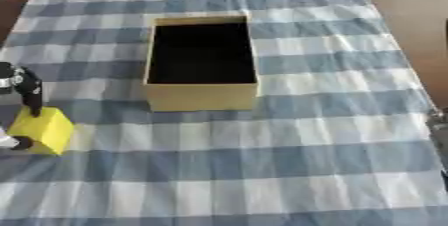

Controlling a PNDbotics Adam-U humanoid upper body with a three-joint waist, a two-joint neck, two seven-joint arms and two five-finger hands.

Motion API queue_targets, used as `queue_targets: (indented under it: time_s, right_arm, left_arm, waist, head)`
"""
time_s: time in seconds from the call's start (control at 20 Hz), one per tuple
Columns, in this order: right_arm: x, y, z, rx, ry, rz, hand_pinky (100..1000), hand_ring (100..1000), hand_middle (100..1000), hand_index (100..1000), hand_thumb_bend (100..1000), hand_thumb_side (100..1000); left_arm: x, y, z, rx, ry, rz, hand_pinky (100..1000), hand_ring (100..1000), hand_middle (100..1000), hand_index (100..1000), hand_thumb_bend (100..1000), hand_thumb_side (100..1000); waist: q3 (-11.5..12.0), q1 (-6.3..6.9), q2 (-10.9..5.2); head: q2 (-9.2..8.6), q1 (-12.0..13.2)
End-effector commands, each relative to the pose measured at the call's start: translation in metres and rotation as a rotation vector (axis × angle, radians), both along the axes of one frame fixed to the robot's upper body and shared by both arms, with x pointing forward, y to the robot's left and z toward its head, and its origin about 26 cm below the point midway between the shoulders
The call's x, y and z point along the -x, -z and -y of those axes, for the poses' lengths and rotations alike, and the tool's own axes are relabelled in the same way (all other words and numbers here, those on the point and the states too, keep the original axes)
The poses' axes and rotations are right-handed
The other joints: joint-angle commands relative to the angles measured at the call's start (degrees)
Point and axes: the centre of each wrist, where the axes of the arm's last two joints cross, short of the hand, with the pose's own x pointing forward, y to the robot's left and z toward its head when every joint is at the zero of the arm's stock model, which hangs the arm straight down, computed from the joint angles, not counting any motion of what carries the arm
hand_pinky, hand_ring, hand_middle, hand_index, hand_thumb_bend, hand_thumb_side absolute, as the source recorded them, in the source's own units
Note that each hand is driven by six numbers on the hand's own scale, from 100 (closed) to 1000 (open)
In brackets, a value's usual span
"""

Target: Pick up objects on the table and place them in the box.

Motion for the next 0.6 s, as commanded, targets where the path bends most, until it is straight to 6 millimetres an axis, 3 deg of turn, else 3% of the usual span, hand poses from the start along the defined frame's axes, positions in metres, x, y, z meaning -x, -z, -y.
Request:
queue_targets:
  time_s: [0.05, 0.35, 0.6]
  right_arm:
    - [0.002, -0.007, 0.001, 0.014, -0.002, 0.02, 821, 769, 737, 812, 100, 634]
    - [0.003, -0.006, 0.001, 0.022, -0.003, 0.012, 822, 770, 737, 812, 100, 637]
    - [0.003, -0.005, 0.001, 0.022, -0.006, 0.011, 822, 770, 737, 812, 100, 639]
  left_arm:
    - [0.003, -0.004, -0.002, -0.042, 0.012, 0.002, 827, 763, 702, 795, 682, 123]
    - [0.013, -0.021, -0.002, -0.103, 0.032, 0.041, 861, 829, 775, 843, 835, 235]
    - [0.013, -0.026, -0.003, -0.122, 0.02, 0.049, 872, 869, 807, 863, 853, 265]
  waist:
    - [-0.03, -0.08, -0.69]
    - [0.16, 0.0, -0.76]
    - [0.3, -0.02, -0.86]
  head:
    - [-0.6, -0.05]
    - [-0.5, -0.12]
    - [-0.56, -0.04]
